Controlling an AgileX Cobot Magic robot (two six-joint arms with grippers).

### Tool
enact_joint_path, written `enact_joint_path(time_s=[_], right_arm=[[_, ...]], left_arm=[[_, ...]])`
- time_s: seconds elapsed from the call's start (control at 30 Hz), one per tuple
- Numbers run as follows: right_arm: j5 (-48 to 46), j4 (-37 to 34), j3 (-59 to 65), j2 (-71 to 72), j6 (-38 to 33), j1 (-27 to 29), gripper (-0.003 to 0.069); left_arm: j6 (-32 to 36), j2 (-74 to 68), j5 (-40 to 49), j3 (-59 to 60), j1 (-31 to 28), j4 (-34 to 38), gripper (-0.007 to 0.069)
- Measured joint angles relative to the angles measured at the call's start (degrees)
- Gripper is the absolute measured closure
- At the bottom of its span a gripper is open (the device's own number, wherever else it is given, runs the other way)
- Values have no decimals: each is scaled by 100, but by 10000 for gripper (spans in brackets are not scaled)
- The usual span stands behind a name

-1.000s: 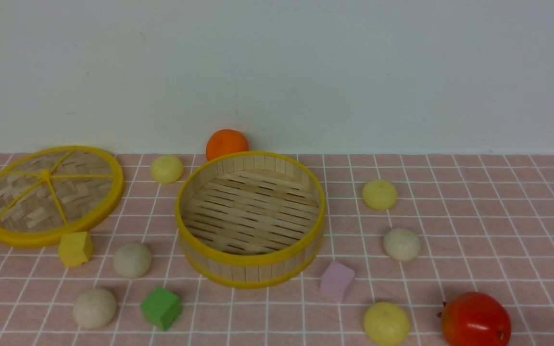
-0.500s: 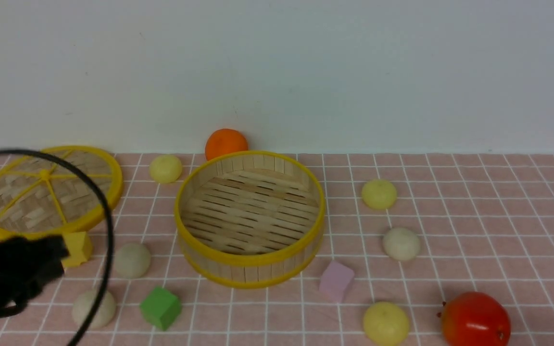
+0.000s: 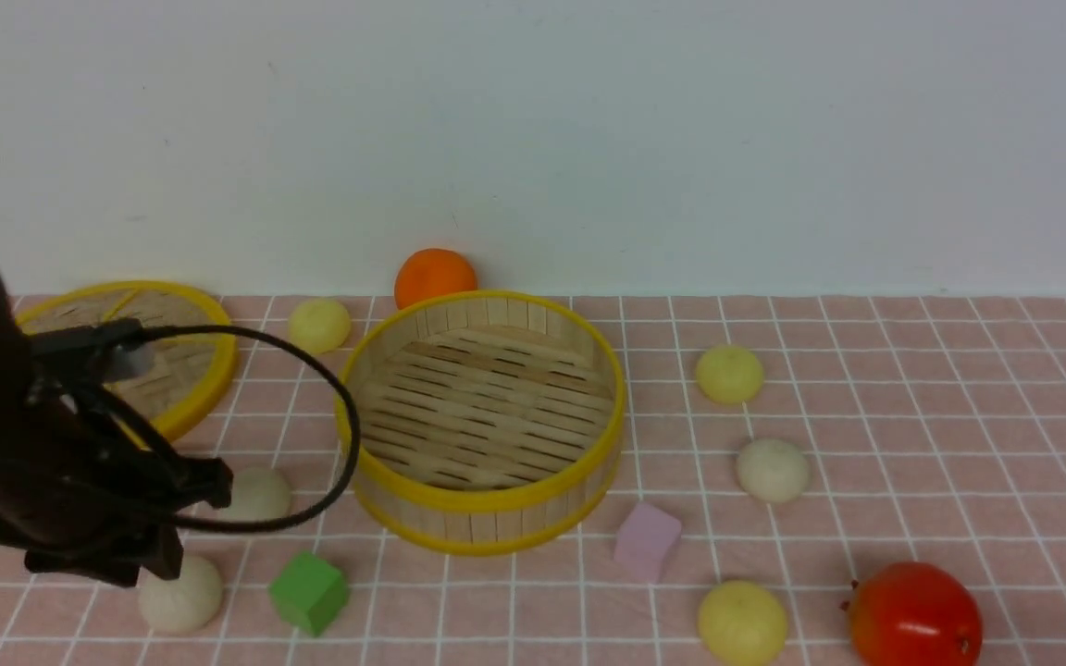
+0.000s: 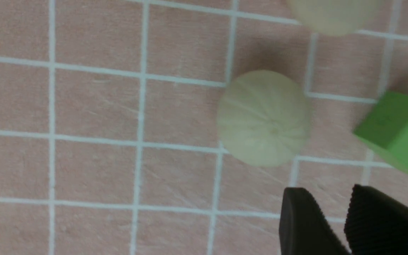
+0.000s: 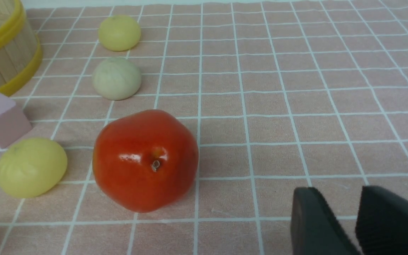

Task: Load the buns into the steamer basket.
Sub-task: Use the left arm to grab a steamed stuffed bun

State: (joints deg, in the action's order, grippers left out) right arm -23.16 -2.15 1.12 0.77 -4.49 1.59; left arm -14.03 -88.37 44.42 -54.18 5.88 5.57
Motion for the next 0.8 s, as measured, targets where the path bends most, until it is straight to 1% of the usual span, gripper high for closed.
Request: enact_joint_path(time_s=[0.13,0.27,0.57,0.8], right_arm=[[0,0,0,0,0,0,420],[0,0,0,0,0,0,420],[0,0,0,0,0,0,420],[0,0,0,0,0,0,420]], left_arm=[[-178,-323,-45,-21,0,-147,385],[-415,-494,-348,-70,0,-260,384],[-446,-598,-542,-170,0,-360,384],[-446,-978,-624,-170,0,-237,384]])
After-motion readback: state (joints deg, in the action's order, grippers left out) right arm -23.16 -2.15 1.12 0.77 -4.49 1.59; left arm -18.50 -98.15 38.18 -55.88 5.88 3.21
